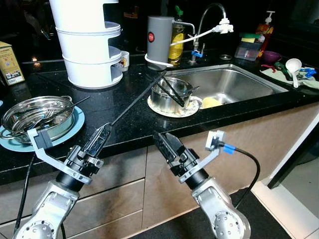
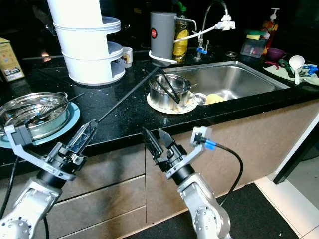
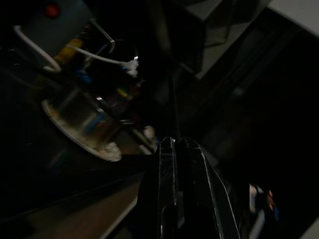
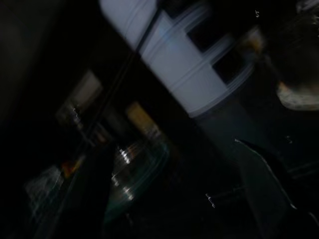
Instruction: Kitchen organization
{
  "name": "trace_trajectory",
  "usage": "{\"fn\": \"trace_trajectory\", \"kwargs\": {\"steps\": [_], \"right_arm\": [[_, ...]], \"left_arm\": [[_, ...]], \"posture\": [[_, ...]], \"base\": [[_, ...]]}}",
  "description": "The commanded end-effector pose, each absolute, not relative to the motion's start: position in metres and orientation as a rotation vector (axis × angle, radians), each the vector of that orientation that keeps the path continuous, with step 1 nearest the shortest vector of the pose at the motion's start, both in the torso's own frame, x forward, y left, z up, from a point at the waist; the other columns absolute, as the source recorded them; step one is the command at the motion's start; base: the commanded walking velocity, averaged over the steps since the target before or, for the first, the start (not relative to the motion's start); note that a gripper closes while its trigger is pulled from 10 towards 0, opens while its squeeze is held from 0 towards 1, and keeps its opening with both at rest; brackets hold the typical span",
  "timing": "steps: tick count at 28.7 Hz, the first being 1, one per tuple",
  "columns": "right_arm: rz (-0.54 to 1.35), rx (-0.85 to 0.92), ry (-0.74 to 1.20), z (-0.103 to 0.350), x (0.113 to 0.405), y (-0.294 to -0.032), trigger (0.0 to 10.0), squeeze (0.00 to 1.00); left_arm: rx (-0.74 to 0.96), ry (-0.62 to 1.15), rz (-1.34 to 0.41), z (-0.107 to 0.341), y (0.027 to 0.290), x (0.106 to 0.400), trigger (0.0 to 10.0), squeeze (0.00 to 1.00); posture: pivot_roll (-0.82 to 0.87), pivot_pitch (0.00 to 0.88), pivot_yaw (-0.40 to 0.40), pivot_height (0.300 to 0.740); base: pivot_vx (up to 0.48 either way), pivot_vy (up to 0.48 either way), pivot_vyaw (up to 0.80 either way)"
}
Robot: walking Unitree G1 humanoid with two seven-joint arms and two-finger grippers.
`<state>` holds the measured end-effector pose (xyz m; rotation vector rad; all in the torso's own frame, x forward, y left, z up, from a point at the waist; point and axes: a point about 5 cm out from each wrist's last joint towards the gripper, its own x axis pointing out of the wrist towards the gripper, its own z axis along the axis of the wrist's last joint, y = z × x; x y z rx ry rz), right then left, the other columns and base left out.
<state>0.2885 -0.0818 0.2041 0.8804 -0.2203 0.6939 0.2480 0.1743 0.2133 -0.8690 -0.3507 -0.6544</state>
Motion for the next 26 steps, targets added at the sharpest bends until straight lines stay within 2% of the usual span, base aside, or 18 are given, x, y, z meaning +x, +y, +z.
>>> {"fn": "trace_trajectory", "kwargs": {"steps": [1, 8, 9, 10, 11, 23, 25, 26], "right_arm": [[0.709, 0.955, -0.253, 0.217, 0.285, -0.079, 10.0, 1.0], [0.735, 0.959, -0.264, 0.232, 0.287, -0.073, 10.0, 1.0], [0.733, 0.961, -0.249, 0.235, 0.289, -0.07, 10.0, 0.91], [0.733, 0.961, -0.249, 0.235, 0.289, -0.07, 10.0, 0.91], [0.735, 0.96, -0.22, 0.236, 0.292, -0.065, 10.0, 0.0], [0.79, 1.083, -0.138, 0.244, 0.295, -0.053, 10.0, 0.0], [0.832, 1.132, -0.147, 0.249, 0.293, -0.052, 10.0, 0.0], [0.954, 1.236, -0.177, 0.262, 0.283, -0.05, 10.0, 0.0]], "left_arm": [[-0.887, -0.359, -0.694, 0.219, 0.169, 0.246, 0.0, 0.0], [-0.902, -0.362, -0.708, 0.22, 0.167, 0.245, 0.0, 0.0], [-0.908, -0.363, -0.719, 0.221, 0.165, 0.245, 0.0, 0.0], [-0.908, -0.363, -0.719, 0.221, 0.165, 0.245, 0.0, 0.0], [-0.919, -0.363, -0.74, 0.223, 0.161, 0.245, 0.0, 0.0], [-0.962, -0.334, -0.808, 0.224, 0.15, 0.241, 0.0, 0.0], [-0.969, -0.326, -0.813, 0.224, 0.149, 0.24, 0.0, 0.0], [-0.975, -0.317, -0.813, 0.222, 0.148, 0.24, 0.0, 0.0]], "posture": [[-0.06, 0.062, -0.032, 0.74], [-0.06, 0.061, -0.03, 0.74], [-0.06, 0.061, -0.03, 0.74], [-0.06, 0.061, -0.03, 0.74], [-0.06, 0.061, -0.029, 0.74], [-0.06, 0.065, -0.027, 0.74], [-0.06, 0.065, -0.026, 0.74], [-0.07, 0.066, -0.026, 0.74]], "base": [[0.0, 0.0, 0.0], [0.0, 0.0, 0.0], [0.0, 0.0, 0.0], [0.0, 0.0, 0.0], [0.0, 0.0, 0.0], [0.0, 0.0, 0.0], [0.0, 0.0, 0.0], [0.0, 0.0, 0.0]]}}
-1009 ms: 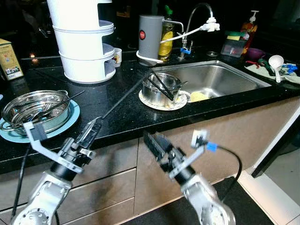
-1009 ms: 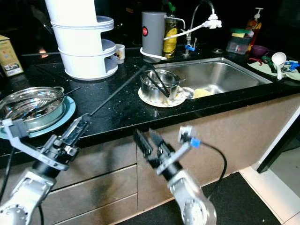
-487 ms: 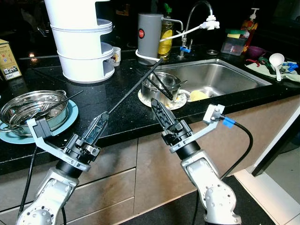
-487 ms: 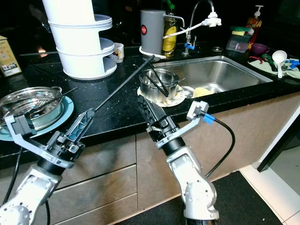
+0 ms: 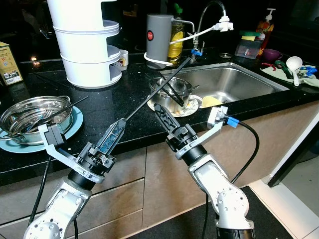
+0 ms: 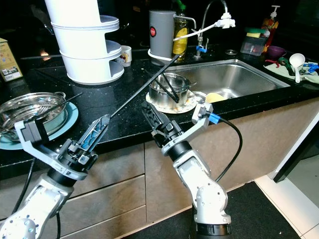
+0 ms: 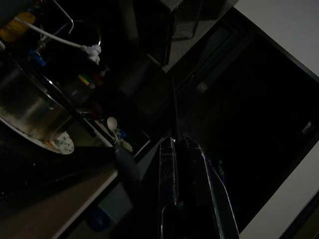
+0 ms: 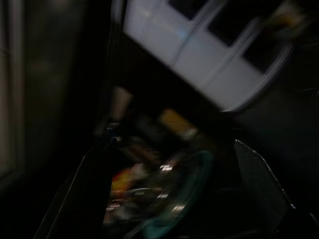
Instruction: Kitchen organization
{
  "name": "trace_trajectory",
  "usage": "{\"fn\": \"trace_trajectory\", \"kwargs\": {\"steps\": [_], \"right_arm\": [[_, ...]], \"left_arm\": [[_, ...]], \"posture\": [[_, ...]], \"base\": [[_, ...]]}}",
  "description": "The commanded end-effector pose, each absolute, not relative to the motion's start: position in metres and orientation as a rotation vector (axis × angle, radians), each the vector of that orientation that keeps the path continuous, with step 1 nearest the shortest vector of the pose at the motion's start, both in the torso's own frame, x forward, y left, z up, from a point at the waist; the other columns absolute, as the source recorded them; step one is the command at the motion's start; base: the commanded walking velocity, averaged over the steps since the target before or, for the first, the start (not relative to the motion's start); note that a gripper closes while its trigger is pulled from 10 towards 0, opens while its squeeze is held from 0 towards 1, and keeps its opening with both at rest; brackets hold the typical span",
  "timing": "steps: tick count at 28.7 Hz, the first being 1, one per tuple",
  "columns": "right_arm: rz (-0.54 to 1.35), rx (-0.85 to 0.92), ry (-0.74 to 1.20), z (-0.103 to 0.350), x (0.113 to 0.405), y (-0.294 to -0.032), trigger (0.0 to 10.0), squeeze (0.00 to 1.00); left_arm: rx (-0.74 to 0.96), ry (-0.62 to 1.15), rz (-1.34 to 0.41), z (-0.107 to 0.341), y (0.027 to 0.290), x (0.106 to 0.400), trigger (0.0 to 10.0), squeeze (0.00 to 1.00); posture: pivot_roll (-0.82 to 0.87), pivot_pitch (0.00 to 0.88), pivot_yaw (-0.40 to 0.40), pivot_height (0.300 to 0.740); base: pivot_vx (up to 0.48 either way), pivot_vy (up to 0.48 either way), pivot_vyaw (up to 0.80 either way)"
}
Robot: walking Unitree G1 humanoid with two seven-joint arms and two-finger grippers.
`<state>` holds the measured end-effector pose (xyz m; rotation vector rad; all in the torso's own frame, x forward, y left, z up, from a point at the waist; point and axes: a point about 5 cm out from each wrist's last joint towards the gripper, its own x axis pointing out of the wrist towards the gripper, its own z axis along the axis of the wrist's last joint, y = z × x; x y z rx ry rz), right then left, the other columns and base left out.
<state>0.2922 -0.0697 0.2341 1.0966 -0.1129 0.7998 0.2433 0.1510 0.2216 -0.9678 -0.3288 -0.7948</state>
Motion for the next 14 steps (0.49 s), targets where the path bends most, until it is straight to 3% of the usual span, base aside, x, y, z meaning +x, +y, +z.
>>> {"fn": "trace_trajectory", "kwargs": {"steps": [1, 8, 14], "right_arm": [[0.996, 1.256, -0.188, 0.266, 0.28, -0.05, 10.0, 0.0], [1.149, 1.215, -0.179, 0.274, 0.266, -0.044, 10.0, 0.0], [1.111, 1.132, -0.159, 0.269, 0.27, -0.039, 10.0, 0.0]], "left_arm": [[-0.976, -0.315, -0.812, 0.222, 0.148, 0.24, 0.0, 0.0], [-0.984, -0.306, -0.821, 0.222, 0.145, 0.239, 0.0, 0.0], [-0.975, -0.259, -0.873, 0.219, 0.137, 0.235, 0.0, 0.0]], "posture": [[-0.07, 0.066, -0.027, 0.74], [-0.07, 0.065, -0.029, 0.74], [-0.07, 0.061, -0.03, 0.74]], "base": [[0.0, 0.0, 0.0], [0.0, 0.0, 0.0], [0.0, 0.0, 0.0]]}}
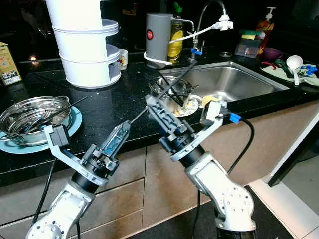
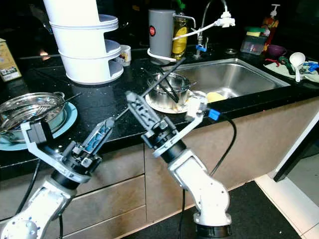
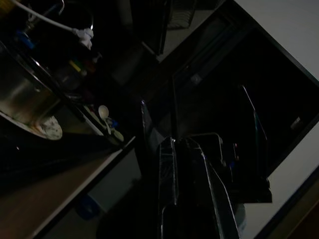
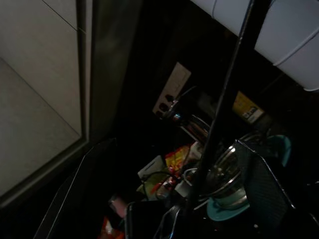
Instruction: Kitchen organization
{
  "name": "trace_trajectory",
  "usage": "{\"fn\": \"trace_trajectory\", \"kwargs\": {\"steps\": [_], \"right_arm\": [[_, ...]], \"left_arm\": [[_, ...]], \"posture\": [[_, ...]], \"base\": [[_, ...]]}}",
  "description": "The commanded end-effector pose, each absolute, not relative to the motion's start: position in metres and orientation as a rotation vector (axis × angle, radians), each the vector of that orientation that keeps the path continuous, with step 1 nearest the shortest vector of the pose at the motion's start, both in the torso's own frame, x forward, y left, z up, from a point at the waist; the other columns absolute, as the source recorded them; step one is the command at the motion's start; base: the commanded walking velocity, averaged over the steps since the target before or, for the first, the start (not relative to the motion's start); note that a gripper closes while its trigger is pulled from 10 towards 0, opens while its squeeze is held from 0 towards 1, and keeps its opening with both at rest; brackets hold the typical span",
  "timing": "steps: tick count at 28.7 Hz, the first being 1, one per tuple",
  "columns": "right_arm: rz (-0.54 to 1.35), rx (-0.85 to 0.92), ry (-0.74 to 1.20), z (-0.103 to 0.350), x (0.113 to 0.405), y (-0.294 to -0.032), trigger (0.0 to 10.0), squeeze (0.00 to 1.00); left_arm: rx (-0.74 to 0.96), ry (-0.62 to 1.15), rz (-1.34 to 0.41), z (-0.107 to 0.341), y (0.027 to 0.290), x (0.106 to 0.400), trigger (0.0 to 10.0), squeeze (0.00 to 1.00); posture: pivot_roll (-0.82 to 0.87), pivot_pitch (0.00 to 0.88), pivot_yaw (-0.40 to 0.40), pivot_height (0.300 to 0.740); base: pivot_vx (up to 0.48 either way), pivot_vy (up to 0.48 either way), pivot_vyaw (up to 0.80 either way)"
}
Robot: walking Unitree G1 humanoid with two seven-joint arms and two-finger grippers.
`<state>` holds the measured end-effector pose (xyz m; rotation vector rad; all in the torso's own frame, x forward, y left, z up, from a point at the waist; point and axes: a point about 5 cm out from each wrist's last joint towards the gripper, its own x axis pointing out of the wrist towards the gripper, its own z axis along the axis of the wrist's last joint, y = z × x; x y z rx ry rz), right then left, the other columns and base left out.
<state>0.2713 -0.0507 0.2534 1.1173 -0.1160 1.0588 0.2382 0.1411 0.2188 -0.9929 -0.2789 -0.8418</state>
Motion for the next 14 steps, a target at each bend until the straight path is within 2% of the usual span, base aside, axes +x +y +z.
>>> {"fn": "trace_trajectory", "kwargs": {"steps": [1, 14], "right_arm": [[1.107, 1.126, -0.158, 0.2688, 0.2706, -0.0381, 10.0, 0.0], [1.074, 1.138, -0.161, 0.2698, 0.2749, -0.0383, 10.0, 0.0]], "left_arm": [[-0.968, -0.244, -0.885, 0.2175, 0.1352, 0.2337, 0.0, 0.0], [-0.952, -0.248, -0.858, 0.219, 0.1376, 0.2347, 0.0, 0.0]], "posture": [[-0.07, 0.061, -0.03, 0.74], [-0.07, 0.062, -0.028, 0.74]], "base": [[0.0, 0.0, 0.0], [0.0, 0.0, 0.0]]}}
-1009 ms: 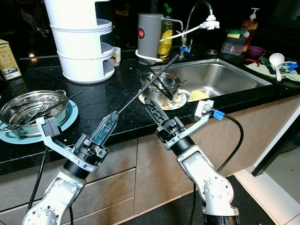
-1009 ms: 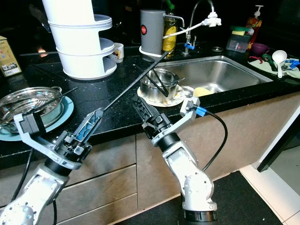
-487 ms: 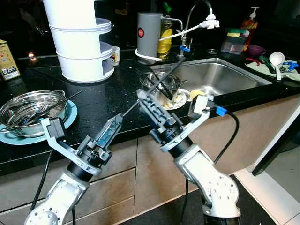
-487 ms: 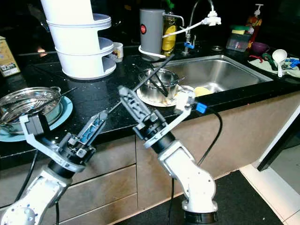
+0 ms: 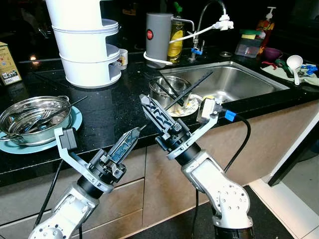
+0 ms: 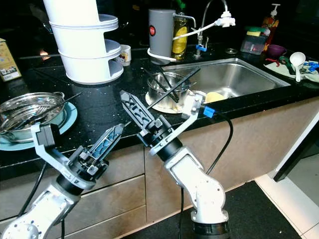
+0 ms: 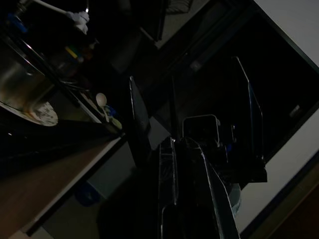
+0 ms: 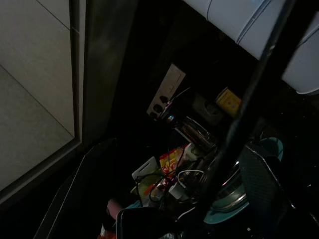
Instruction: Kitchen organization
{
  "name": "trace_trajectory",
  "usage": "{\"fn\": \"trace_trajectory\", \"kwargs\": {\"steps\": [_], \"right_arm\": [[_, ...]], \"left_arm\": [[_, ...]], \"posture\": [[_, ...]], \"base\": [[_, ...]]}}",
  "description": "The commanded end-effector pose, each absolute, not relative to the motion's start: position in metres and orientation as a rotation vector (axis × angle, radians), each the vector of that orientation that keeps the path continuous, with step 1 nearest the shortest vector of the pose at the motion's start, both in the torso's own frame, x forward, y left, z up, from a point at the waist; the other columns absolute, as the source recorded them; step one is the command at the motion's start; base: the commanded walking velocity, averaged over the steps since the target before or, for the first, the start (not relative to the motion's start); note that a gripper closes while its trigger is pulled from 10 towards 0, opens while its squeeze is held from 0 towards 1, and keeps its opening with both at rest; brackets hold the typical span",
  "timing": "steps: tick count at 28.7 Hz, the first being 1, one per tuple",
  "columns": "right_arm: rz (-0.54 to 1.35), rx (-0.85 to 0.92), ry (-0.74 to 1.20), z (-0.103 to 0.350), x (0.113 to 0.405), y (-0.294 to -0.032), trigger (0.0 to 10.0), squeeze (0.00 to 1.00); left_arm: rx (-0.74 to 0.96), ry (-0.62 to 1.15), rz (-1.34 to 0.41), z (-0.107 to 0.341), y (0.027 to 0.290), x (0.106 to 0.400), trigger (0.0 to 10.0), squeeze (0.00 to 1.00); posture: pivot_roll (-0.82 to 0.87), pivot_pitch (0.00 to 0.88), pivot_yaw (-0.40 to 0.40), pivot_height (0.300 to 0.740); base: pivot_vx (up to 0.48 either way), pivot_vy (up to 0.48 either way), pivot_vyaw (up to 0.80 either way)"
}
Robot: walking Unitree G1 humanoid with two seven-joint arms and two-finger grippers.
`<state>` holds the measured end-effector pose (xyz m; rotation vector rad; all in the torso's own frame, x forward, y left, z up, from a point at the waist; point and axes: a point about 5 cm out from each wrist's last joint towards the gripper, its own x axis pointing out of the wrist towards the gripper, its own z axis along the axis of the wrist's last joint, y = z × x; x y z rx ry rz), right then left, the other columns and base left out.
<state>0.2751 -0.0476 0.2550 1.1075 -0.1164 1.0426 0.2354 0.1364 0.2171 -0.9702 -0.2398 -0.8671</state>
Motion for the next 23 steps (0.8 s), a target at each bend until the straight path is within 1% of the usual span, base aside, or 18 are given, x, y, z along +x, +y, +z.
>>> {"fn": "trace_trajectory", "kwargs": {"steps": [1, 16, 18, 23], "right_arm": [[1.069, 1.137, -0.162, 0.2696, 0.2754, -0.0389, 10.0, 0.0], [1.022, 1.161, -0.162, 0.2662, 0.2801, -0.0446, 10.0, 0.0], [1.01, 1.189, -0.173, 0.267, 0.2825, -0.0476, 0.0, 0.0], [1.011, 1.202, -0.183, 0.268, 0.2828, -0.0483, 0.0, 0.0]], "left_arm": [[-0.95, -0.251, -0.852, 0.2192, 0.1385, 0.235, 0.0, 0.0], [-0.951, -0.26, -0.834, 0.2192, 0.1428, 0.2345, 0.0, 0.0], [-0.953, -0.254, -0.836, 0.2179, 0.1434, 0.2338, 0.0, 0.0], [-0.954, -0.251, -0.839, 0.2174, 0.1432, 0.2337, 0.0, 0.0]], "posture": [[-0.07, 0.062, -0.03, 0.74], [-0.07, 0.066, -0.029, 0.74], [-0.07, 0.063, -0.029, 0.74], [-0.07, 0.062, -0.029, 0.74]], "base": [[0.0, 0.0, 0.0], [0.0, 0.0, 0.0], [0.0, 0.0, 0.0], [0.0, 0.0, 0.0]]}}
